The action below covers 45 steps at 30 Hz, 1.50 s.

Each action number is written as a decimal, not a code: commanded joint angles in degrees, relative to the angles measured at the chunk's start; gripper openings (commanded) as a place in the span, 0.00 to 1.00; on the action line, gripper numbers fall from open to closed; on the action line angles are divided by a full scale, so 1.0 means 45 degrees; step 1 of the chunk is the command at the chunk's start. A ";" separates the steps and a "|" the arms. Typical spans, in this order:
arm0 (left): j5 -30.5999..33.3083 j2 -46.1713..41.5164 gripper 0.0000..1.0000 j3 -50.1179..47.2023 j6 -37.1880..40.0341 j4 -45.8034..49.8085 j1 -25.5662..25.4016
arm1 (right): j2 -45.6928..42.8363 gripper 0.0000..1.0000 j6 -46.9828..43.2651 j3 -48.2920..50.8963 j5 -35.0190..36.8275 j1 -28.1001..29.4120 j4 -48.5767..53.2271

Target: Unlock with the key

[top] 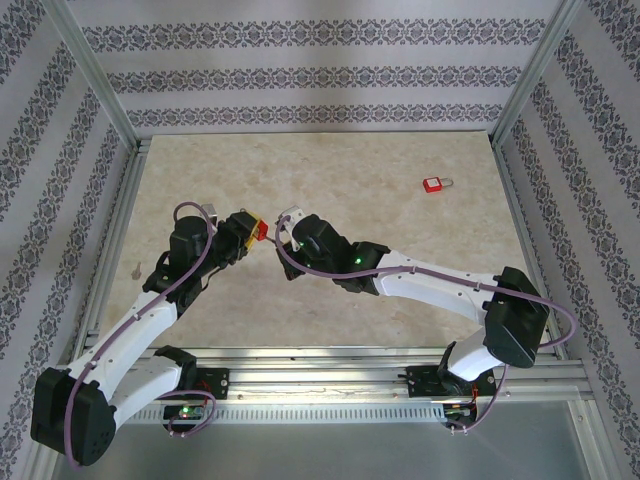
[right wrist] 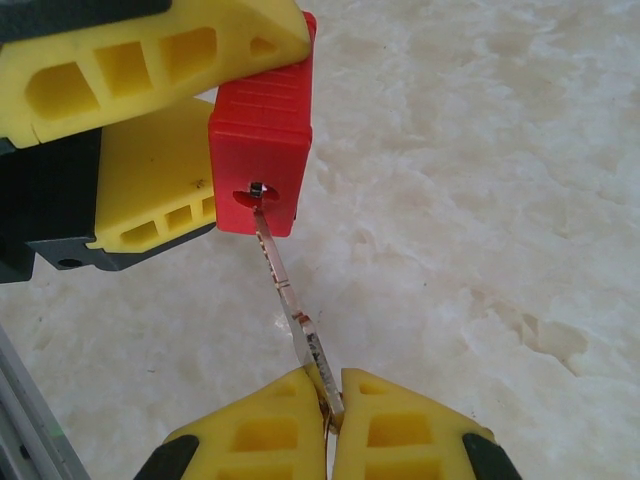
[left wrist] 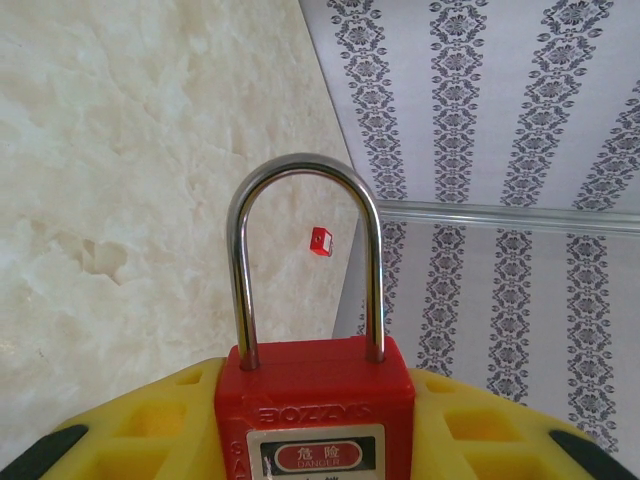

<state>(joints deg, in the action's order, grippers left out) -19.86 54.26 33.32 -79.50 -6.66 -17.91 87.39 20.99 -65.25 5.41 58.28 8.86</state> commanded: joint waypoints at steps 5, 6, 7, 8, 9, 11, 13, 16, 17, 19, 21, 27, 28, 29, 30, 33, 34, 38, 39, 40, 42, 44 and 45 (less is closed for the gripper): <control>0.0106 -0.0045 0.00 0.0161 0.0400 0.0349 -0.0277 | 0.0342 0.00 -0.0212 -0.0353 0.0321 0.0055 0.0024; 0.0101 -0.0009 0.00 0.0207 0.0436 0.0408 -0.0312 | 0.0354 0.00 -0.0217 -0.0367 0.0340 0.0046 0.0025; 0.0100 0.0032 0.00 0.0212 0.0459 0.0460 -0.0328 | 0.0383 0.00 -0.0217 -0.0382 0.0336 0.0056 0.0005; 0.0128 0.0062 0.00 0.0222 0.0466 0.0449 -0.0348 | 0.0398 0.00 -0.0212 -0.0400 0.0352 0.0056 0.0003; 0.0130 0.0100 0.00 0.0213 0.0461 0.0463 -0.0343 | 0.0403 0.00 -0.0247 -0.0421 0.0322 0.0047 0.0013; 0.0160 0.0135 0.00 0.0243 0.0517 0.0514 -0.0356 | 0.0421 0.00 -0.0232 -0.0459 0.0331 0.0075 0.0018; 0.0191 0.0190 0.00 0.0247 0.0556 0.0519 -0.0378 | 0.0424 0.00 -0.0232 -0.0480 0.0340 0.0096 0.0047; 0.0267 0.0267 0.00 0.0281 0.0634 0.0611 -0.0394 | 0.0423 0.00 -0.0237 -0.0499 0.0399 0.0115 0.0047; 0.0291 0.0271 0.00 0.0291 0.0651 0.0632 -0.0409 | 0.0442 0.00 -0.0232 -0.0499 0.0436 0.0143 0.0052; 0.0340 0.0267 0.00 0.0291 0.0694 0.0719 -0.0400 | 0.0442 0.00 -0.0232 -0.0484 0.0530 0.0134 0.0100; 0.0407 0.0261 0.00 0.0293 0.0744 0.0827 -0.0419 | 0.0423 0.00 -0.0232 -0.0477 0.0546 0.0125 0.0101; 0.0489 0.0258 0.00 0.0166 0.0501 0.0503 -0.0459 | 0.0611 0.00 -0.0191 -0.0519 0.0385 0.0132 0.0003; 0.0487 0.0256 0.00 0.0199 0.0500 0.0502 -0.0453 | 0.0671 0.00 -0.0143 -0.0520 0.0382 0.0125 -0.0015; 0.0499 0.0228 0.00 0.0248 0.0500 0.0522 -0.0482 | 0.0715 0.00 -0.0106 -0.0514 0.0347 0.0130 -0.0050; 0.0552 0.0215 0.00 0.0281 0.0500 0.0541 -0.0509 | 0.0725 0.00 -0.0067 -0.0481 0.0322 0.0153 -0.0118; 0.0643 0.0158 0.00 0.0291 0.0422 0.0487 -0.0560 | 0.0792 0.00 -0.0031 -0.0513 0.0331 0.0204 -0.0217; 0.0646 0.0156 0.00 0.0306 0.0422 0.0509 -0.0551 | 0.0828 0.00 -0.0027 -0.0533 0.0372 0.0227 -0.0212; 0.0725 0.0209 0.00 0.0350 0.0339 0.0501 -0.0595 | 0.0872 0.00 -0.0037 -0.0529 0.0329 0.0289 -0.0279; 0.0760 0.0224 0.00 0.0320 0.0296 0.0448 -0.0616 | 0.0891 0.00 -0.0057 -0.0533 0.0376 0.0347 -0.0267; 0.0760 0.0248 0.00 0.0318 0.0268 0.0410 -0.0611 | 0.0908 0.00 -0.0069 -0.0556 0.0398 0.0373 -0.0264; 0.0811 0.0314 0.00 0.0312 0.0142 0.0322 -0.0629 | 0.0930 0.00 -0.0064 -0.0519 0.0397 0.0412 -0.0288; 0.0847 0.0299 0.00 0.0303 0.0058 0.0224 -0.0652 | 0.0950 0.00 -0.0074 -0.0500 0.0438 0.0439 -0.0276; 0.0894 0.0286 0.00 0.0338 0.0072 0.0275 -0.0649 | 0.0959 0.00 -0.0076 -0.0481 0.0444 0.0444 -0.0299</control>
<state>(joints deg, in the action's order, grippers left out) -15.55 55.77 33.32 -77.87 -3.40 -19.40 90.56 20.82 -65.95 7.16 59.31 8.91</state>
